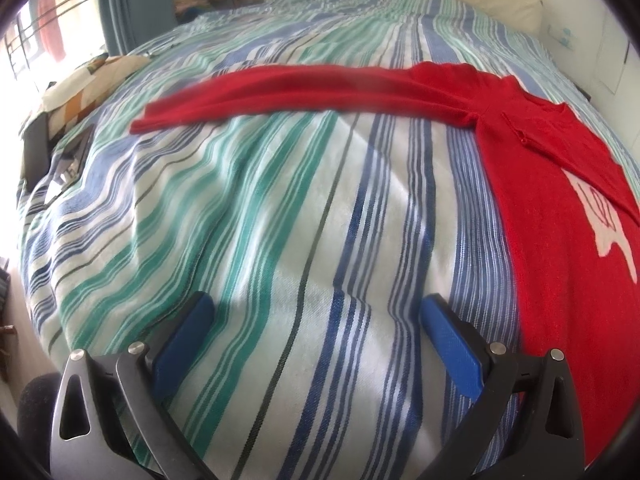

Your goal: Fold small clothes

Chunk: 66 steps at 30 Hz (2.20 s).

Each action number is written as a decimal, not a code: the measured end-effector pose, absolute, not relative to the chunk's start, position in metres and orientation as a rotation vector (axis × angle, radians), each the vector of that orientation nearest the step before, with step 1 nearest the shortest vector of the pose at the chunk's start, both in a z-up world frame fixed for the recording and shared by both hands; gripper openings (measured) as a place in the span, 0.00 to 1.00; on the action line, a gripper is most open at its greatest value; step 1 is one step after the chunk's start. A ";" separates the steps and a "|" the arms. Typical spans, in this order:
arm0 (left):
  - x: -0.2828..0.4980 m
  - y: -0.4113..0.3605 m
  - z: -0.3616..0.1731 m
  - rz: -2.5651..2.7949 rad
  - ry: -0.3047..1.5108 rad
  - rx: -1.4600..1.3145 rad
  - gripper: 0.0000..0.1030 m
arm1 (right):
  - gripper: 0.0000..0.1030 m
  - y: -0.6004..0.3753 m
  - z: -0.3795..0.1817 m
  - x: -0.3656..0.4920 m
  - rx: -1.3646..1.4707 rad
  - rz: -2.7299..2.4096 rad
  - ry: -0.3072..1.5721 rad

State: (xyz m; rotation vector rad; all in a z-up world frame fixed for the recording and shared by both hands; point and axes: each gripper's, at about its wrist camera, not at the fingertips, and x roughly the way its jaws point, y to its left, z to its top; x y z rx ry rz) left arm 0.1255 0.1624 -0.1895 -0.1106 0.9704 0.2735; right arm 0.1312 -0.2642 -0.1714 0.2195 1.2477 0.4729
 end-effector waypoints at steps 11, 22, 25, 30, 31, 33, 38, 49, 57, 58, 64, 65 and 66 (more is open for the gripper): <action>0.128 0.154 -0.191 0.292 0.984 -0.063 0.99 | 0.32 -0.249 -0.127 0.026 0.060 0.340 1.064; 0.131 0.176 -0.162 0.152 1.019 -0.165 0.99 | 0.44 -0.197 -0.180 0.031 0.100 0.299 1.061; 0.157 0.221 -0.145 0.211 0.987 -0.247 0.99 | 0.44 -0.202 -0.180 0.028 0.097 0.304 1.059; 0.194 0.331 -0.156 0.352 0.968 -0.559 0.98 | 0.49 -0.199 -0.180 0.024 0.061 0.293 1.053; 0.197 0.349 -0.164 0.382 0.974 -0.615 0.97 | 0.51 -0.197 -0.179 0.024 0.055 0.289 1.052; 0.199 0.375 -0.175 0.425 0.968 -0.694 0.95 | 0.53 -0.192 -0.179 0.024 0.043 0.278 1.049; 0.209 0.399 -0.183 0.440 0.898 -0.799 0.94 | 0.54 -0.188 -0.179 0.022 0.007 0.267 1.050; 0.236 0.397 -0.150 0.426 0.862 -0.673 0.05 | 0.61 -0.177 -0.181 0.023 -0.035 0.241 1.059; 0.290 0.246 0.002 0.063 0.731 -0.289 0.05 | 0.63 -0.179 -0.181 0.020 -0.025 0.259 1.050; 0.297 0.219 0.017 0.005 0.722 -0.258 0.05 | 0.63 -0.179 -0.181 0.020 -0.023 0.260 1.049; 0.324 0.063 0.053 -0.308 0.721 -0.123 0.05 | 0.63 -0.180 -0.182 0.020 -0.013 0.262 1.047; 0.328 0.041 0.049 -0.337 0.732 -0.100 0.05 | 0.63 -0.180 -0.182 0.020 -0.012 0.263 1.047; 0.329 0.021 0.043 -0.363 0.744 -0.078 0.05 | 0.63 -0.180 -0.181 0.020 -0.011 0.264 1.048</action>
